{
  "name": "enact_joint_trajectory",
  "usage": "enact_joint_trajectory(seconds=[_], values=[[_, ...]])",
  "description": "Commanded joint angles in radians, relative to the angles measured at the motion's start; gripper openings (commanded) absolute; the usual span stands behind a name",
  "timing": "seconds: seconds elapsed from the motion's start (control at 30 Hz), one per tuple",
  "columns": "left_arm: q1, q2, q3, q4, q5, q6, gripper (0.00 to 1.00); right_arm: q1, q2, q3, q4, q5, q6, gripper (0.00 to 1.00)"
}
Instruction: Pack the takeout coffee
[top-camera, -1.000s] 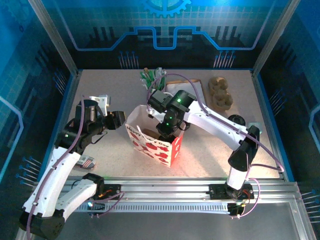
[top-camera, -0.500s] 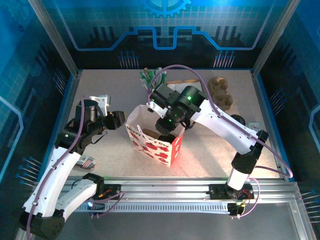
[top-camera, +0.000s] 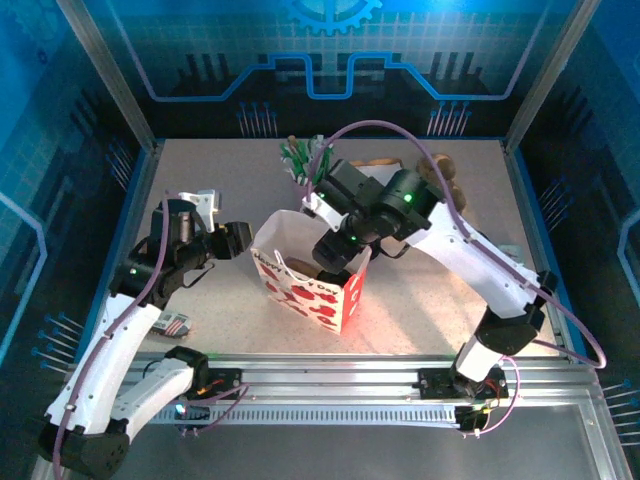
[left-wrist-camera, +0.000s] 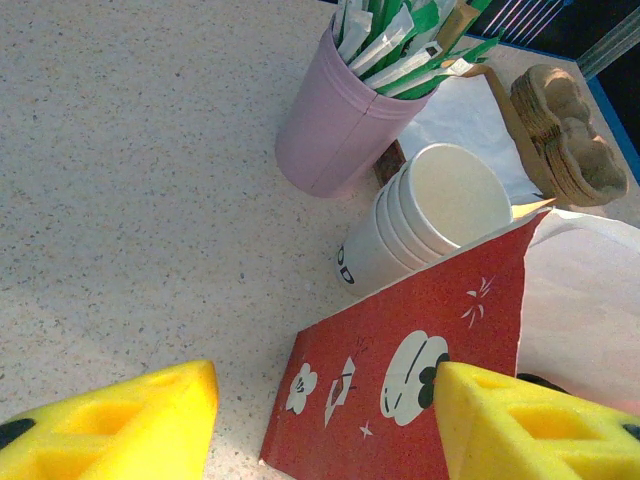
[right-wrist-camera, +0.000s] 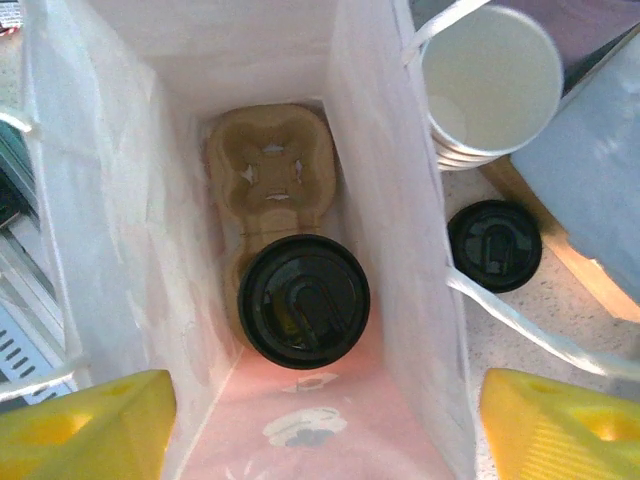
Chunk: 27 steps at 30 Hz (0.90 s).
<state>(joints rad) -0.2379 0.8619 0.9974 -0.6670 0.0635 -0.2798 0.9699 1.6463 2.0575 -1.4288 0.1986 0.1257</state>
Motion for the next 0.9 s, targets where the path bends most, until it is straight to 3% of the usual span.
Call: enact_joint_trajectory(seconds=[0.0,0.23,0.5,0.67,0.87], values=[[0.008,-0.004,-0.014,0.015,-0.014,0.022,0.6,0.015,-0.055,0.035,-0.007,0.022,0.006,0.98],[0.008,-0.004,-0.016,0.014,-0.016,0.024,0.61,0.016,-0.112,0.034,0.02,0.058,0.015,1.0],[0.008,-0.01,-0.017,0.015,-0.023,0.023,0.65,0.005,-0.251,-0.054,0.142,0.18,0.02,1.0],[0.008,-0.019,-0.022,0.02,-0.033,0.022,0.69,-0.052,-0.345,-0.156,0.233,0.253,0.043,1.0],[0.009,-0.037,-0.029,0.031,-0.049,0.019,0.79,-0.17,-0.465,-0.308,0.35,0.233,0.067,1.0]])
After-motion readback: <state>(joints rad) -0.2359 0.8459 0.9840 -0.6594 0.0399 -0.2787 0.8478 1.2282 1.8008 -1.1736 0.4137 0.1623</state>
